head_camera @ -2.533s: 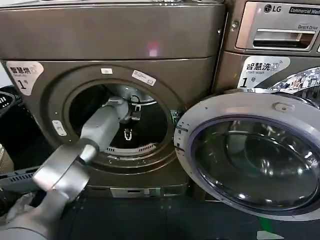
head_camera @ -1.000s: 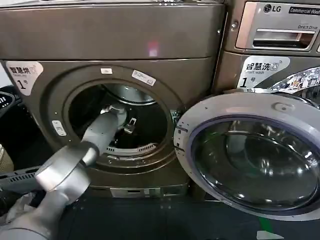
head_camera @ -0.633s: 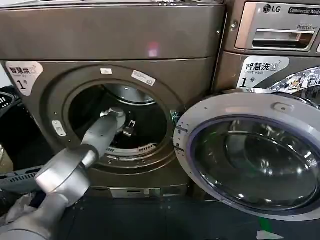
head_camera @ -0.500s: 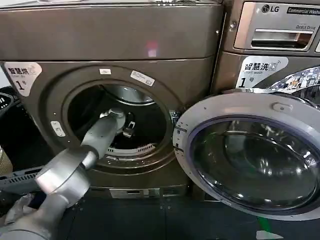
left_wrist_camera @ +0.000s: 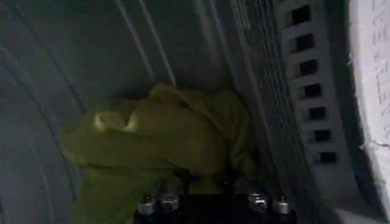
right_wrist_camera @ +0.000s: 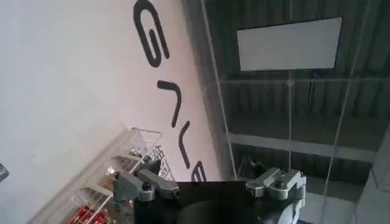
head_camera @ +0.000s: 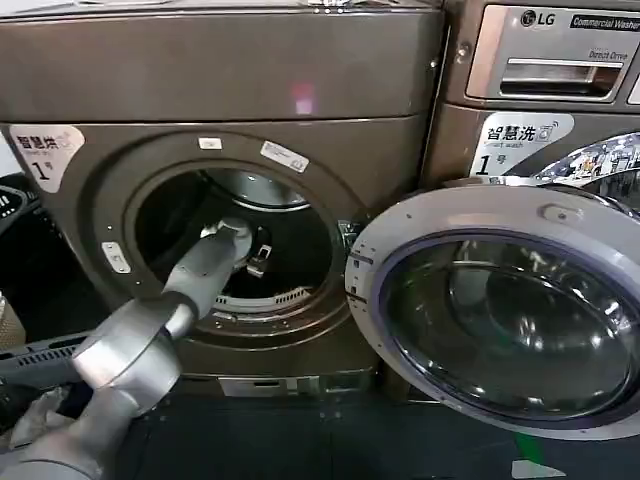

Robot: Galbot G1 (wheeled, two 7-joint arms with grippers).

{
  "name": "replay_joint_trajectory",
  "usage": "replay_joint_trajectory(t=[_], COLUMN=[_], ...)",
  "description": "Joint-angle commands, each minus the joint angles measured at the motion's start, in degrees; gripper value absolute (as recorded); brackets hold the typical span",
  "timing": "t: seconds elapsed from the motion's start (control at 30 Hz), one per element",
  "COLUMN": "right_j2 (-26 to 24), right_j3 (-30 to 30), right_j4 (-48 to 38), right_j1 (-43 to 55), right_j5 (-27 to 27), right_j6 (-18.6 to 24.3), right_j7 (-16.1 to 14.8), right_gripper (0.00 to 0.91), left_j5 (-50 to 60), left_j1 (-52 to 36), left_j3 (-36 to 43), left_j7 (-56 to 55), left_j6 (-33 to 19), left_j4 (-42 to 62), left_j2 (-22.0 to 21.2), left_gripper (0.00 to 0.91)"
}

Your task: Grasp the clothes from the dryer.

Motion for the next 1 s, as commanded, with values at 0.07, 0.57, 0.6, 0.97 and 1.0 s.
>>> replay_joint_trajectory(t=[0.07, 0.57, 0.6, 0.97, 1.0], right_j2=[0.0, 0.1, 0.0, -0.2, -0.3], right_j3=[-0.1, 0.0, -0.1, -1.2, -1.3], right_j4=[0.0, -0.3, -0.3, -0.1, -0.1], right_j1=[0.2, 0.3, 0.3, 1.4, 1.4], right_j5=[-0.1, -0.1, -0.1, -0.2, -0.2], right_j6=[0.1, 0.2, 0.3, 0.3, 0.3], right_j7=[0.0, 0.0, 0.0, 0.0, 0.0], right_gripper=[0.907, 0.907, 0.907, 0.907, 0.907], left_j5=[-0.4, -8.6, -9.0, -21.8, -22.3], left_j1=[0.0, -0.4, -0.4, 0.2, 0.4], left_j3=[0.0, -3.6, -4.1, -10.4, -11.1], left_j7=[0.0, -3.2, -4.4, -16.6, -17.5], left_j6=[0.0, 5.0, 5.4, 10.1, 10.3], left_j4=[0.1, 0.2, 0.2, -4.1, -4.6], left_j2=[0.1, 0.0, 0.0, 1.5, 1.5], left_gripper=[0.0, 0.0, 0.0, 0.0, 0.0])
